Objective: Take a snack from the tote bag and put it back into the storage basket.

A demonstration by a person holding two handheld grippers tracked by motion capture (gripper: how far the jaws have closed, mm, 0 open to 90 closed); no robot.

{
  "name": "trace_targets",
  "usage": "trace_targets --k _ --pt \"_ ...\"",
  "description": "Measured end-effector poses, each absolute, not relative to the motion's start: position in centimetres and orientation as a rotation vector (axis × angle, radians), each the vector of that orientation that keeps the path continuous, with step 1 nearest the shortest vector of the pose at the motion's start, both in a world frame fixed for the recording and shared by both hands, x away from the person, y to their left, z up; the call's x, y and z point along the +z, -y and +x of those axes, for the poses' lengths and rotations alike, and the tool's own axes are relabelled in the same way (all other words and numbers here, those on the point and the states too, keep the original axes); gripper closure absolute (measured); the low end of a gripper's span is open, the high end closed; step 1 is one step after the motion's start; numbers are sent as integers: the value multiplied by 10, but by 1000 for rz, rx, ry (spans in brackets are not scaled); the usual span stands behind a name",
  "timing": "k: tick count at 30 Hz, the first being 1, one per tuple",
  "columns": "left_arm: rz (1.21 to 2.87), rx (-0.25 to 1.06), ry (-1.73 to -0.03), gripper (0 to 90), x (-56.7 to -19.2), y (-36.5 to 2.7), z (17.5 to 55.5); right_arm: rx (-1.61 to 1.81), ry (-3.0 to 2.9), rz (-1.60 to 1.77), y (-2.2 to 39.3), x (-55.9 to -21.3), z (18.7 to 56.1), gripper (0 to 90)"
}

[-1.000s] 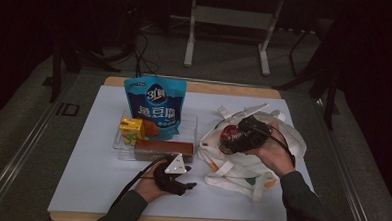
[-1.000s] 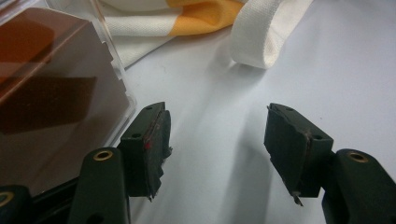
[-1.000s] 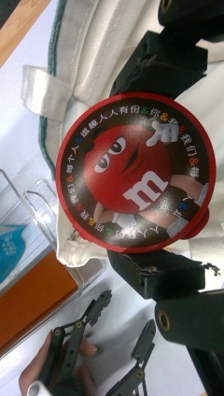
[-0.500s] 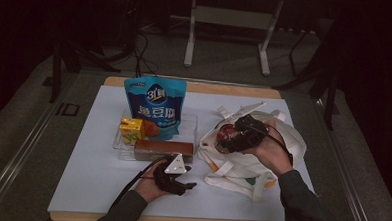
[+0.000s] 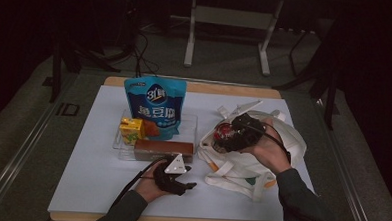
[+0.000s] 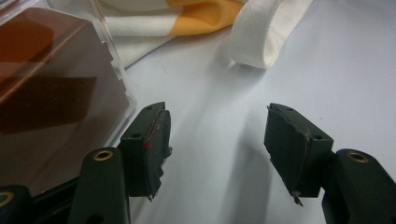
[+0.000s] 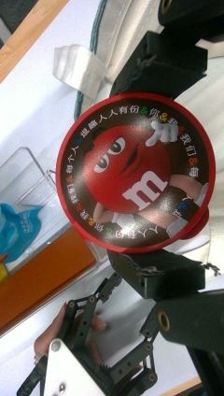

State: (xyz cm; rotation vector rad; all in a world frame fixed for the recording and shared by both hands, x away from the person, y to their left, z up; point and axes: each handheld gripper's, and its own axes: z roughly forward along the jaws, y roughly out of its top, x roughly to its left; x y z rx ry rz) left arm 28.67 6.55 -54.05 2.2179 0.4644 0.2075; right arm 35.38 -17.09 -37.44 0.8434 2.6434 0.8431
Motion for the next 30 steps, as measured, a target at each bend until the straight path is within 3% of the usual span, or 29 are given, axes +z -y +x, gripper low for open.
trace_targets --k 30 --pt "2217 202 -468 397 -541 -65 287 901 -2667 765 142 -366 355 256"
